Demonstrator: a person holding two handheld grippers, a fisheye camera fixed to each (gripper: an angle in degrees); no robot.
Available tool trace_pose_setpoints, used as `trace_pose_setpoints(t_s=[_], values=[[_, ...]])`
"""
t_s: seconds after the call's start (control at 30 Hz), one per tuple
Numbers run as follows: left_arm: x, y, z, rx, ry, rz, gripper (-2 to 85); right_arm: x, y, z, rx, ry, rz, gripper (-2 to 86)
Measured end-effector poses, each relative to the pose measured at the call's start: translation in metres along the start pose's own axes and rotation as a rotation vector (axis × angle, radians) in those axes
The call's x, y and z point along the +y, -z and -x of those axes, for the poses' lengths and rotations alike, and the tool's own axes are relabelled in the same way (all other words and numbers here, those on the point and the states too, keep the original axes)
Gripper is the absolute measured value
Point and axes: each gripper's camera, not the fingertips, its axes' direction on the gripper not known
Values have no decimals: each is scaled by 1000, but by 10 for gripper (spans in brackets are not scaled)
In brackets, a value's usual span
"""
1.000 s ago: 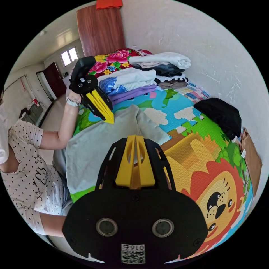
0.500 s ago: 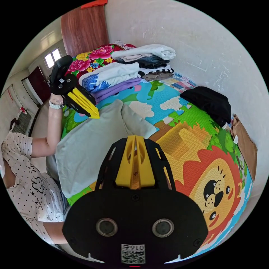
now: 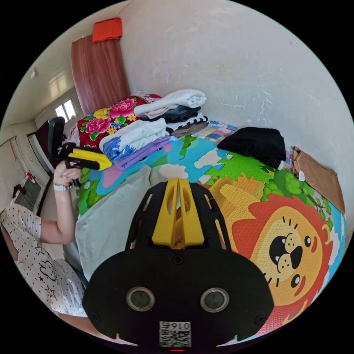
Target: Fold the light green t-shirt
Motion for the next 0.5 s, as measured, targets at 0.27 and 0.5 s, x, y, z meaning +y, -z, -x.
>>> trace_pose_setpoints(t_s=[0.27, 0.5], values=[[135, 13, -103, -109, 74, -77, 66, 59, 99, 39, 93, -101, -495, 19], [185, 25, -138, 65, 42, -177, 77, 164, 135, 77, -133, -195, -305, 157]])
